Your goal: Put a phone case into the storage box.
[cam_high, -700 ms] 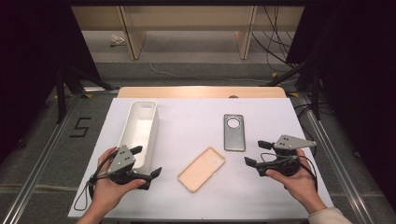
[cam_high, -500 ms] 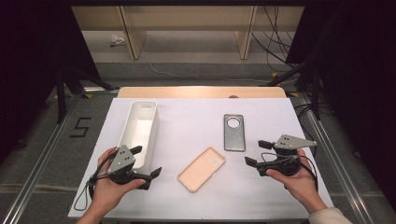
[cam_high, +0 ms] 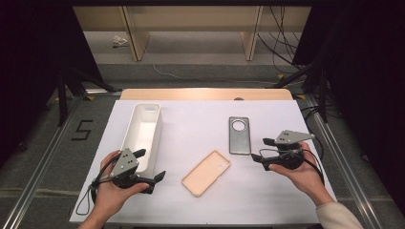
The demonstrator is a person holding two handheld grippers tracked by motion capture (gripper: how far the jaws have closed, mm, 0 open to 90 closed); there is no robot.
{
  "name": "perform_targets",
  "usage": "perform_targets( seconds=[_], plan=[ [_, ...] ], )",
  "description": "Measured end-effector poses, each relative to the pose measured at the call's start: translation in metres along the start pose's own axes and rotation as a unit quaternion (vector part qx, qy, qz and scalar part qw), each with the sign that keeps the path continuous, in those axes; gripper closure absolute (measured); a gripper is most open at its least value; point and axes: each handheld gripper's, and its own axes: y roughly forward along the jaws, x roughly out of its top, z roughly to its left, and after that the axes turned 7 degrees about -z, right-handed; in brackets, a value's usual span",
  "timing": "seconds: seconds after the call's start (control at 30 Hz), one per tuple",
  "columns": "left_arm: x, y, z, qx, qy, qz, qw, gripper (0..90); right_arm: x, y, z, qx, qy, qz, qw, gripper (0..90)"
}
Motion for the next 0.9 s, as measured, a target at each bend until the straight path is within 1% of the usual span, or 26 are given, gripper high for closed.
perform_targets(
  seconds=[0.07, 0.17, 0.2, 0.23, 0.37, 0.4, 0.43, 0.47, 0.53, 0.57, 0.6, 0.63, 0.7, 0.73, 0.83, 0.87, 0.9],
  plan=[
    [0.000, 0.000, 0.000, 0.001, 0.001, 0.000, 1.0000, 1.0, 0.003, 0.007, -0.002, 0.003, -0.009, 0.013, 0.9999, 25.7],
    [0.000, 0.000, 0.000, 0.000, 0.000, 0.000, 1.0000, 1.0, 0.006, 0.020, -0.004, 0.008, -0.030, 0.045, 0.9985, 26.4],
    [0.000, 0.000, 0.000, 0.000, 0.000, 0.001, 1.0000, 1.0, 0.007, 0.024, -0.004, 0.010, -0.042, 0.053, 0.9977, 26.5],
    [0.000, 0.000, 0.000, -0.001, 0.000, 0.001, 1.0000, 0.9, 0.009, 0.027, -0.004, 0.011, -0.050, 0.068, 0.9964, 26.8],
    [-0.001, 0.001, -0.001, -0.002, 0.001, 0.001, 1.0000, 1.0, 0.013, 0.043, -0.006, 0.021, -0.085, 0.113, 0.9898, 27.2],
    [-0.001, 0.001, -0.001, -0.002, 0.001, 0.001, 1.0000, 1.0, 0.013, 0.043, -0.006, 0.021, -0.085, 0.113, 0.9898, 27.2],
    [-0.001, 0.001, -0.001, -0.001, 0.001, 0.001, 1.0000, 1.0, 0.016, 0.052, -0.007, 0.025, -0.108, 0.139, 0.9841, 27.2],
    [0.000, 0.001, -0.001, -0.001, 0.001, 0.001, 1.0000, 1.0, 0.017, 0.055, -0.007, 0.026, -0.112, 0.149, 0.9820, 27.4],
    [0.000, 0.001, -0.001, -0.002, 0.001, 0.001, 1.0000, 1.0, 0.018, 0.064, -0.008, 0.034, -0.129, 0.169, 0.9765, 28.0],
    [0.000, 0.001, -0.001, -0.002, 0.001, 0.001, 1.0000, 1.0, 0.018, 0.064, -0.008, 0.034, -0.129, 0.169, 0.9765, 28.0],
    [-0.001, 0.001, -0.001, -0.002, 0.001, 0.001, 1.0000, 1.0, 0.017, 0.074, -0.009, 0.037, -0.146, 0.195, 0.9692, 28.9],
    [-0.001, 0.001, -0.001, -0.002, 0.000, 0.001, 1.0000, 1.0, 0.016, 0.077, -0.009, 0.038, -0.153, 0.205, 0.9660, 29.1],
    [-0.001, 0.001, -0.001, -0.003, 0.000, 0.001, 1.0000, 1.0, 0.014, 0.086, -0.009, 0.039, -0.170, 0.233, 0.9568, 29.2],
    [-0.001, 0.001, -0.001, -0.003, 0.001, 0.000, 1.0000, 1.0, 0.013, 0.091, -0.008, 0.039, -0.182, 0.242, 0.9522, 29.0],
    [-0.001, 0.001, -0.001, -0.004, 0.000, 0.000, 1.0000, 1.0, 0.011, 0.103, -0.007, 0.038, -0.218, 0.274, 0.9361, 28.7],
    [-0.001, 0.002, -0.001, -0.004, 0.000, 0.000, 1.0000, 1.0, 0.012, 0.106, -0.007, 0.037, -0.227, 0.281, 0.9319, 28.7],
    [-0.001, 0.002, -0.001, -0.004, 0.000, 0.000, 1.0000, 1.0, 0.012, 0.109, -0.007, 0.035, -0.231, 0.286, 0.9292, 28.6]
  ],
)
